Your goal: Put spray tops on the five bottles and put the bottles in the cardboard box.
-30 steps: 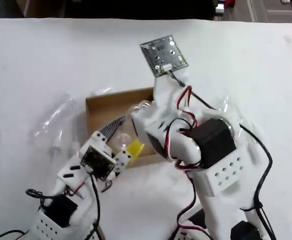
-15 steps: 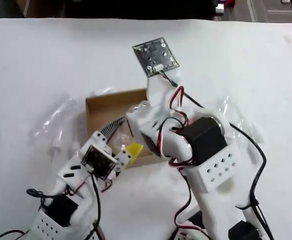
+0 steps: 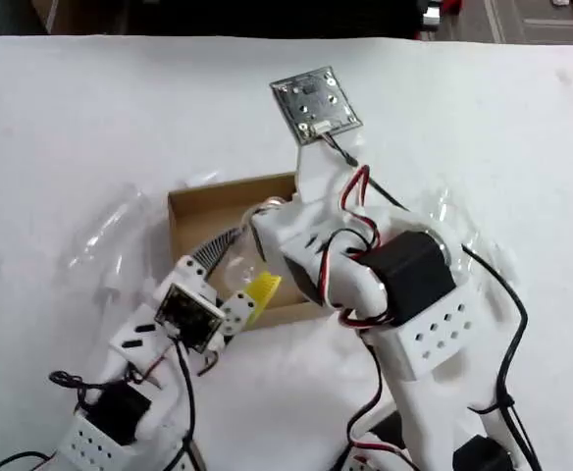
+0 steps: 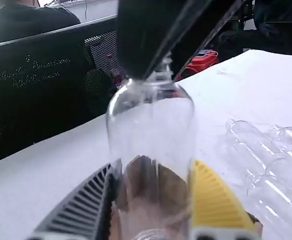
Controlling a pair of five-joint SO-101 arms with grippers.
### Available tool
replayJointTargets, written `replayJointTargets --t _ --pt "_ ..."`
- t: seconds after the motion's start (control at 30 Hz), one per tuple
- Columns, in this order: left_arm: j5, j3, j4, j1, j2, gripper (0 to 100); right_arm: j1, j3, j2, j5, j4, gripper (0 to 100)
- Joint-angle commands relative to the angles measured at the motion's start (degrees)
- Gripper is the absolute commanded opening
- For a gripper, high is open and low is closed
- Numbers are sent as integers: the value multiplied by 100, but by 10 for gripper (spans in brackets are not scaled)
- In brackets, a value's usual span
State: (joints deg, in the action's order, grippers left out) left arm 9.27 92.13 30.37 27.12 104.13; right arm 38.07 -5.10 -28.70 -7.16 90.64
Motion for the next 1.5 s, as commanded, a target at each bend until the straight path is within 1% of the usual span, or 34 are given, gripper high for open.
replayJointTargets --t 0.0,0.07,0.13,0.23,0.33,0.5,0.6,0.67,0.73,0.83,0.93,1.03,1.27,1.47 --pt "-44 -132 -114 75 84 163 92 -18 31 185 -189 16" --pt "-510 -255 114 -57 84 216 92 -18 48 193 -189 16" --pt "-985 -677 589 -207 75 232 92 -18 48 193 -189 17" --pt "-1125 -1363 1398 -382 75 257 92 -18 48 308 -224 17" --pt "-1125 -1556 1697 -444 75 274 92 -9 48 563 -418 17" --pt "-1125 -1574 1714 -453 75 275 84 35 57 782 -646 17" --pt "-1116 -1600 1714 -620 84 275 4 448 48 1178 -1165 17" --pt "-1108 -1679 1679 -1024 84 273 -242 1020 48 1538 -1859 17" --pt "-1116 -1811 1670 -1604 84 271 -576 1679 22 1776 -2624 17" --pt "-1204 -1829 1459 -2422 84 269 -963 2523 -13 1934 -3565 17" --pt "-1609 -1635 1125 -2800 84 252 -1121 3015 40 1934 -4189 17" --pt "-1609 -1442 862 -2818 75 249 -1147 3411 48 1934 -4822 17" --pt "-1635 -1398 844 -2809 66 249 -1156 4237 57 1943 -6273 17" --pt "-1618 -1389 835 -2809 66 249 -1165 4352 207 1952 -6466 17"
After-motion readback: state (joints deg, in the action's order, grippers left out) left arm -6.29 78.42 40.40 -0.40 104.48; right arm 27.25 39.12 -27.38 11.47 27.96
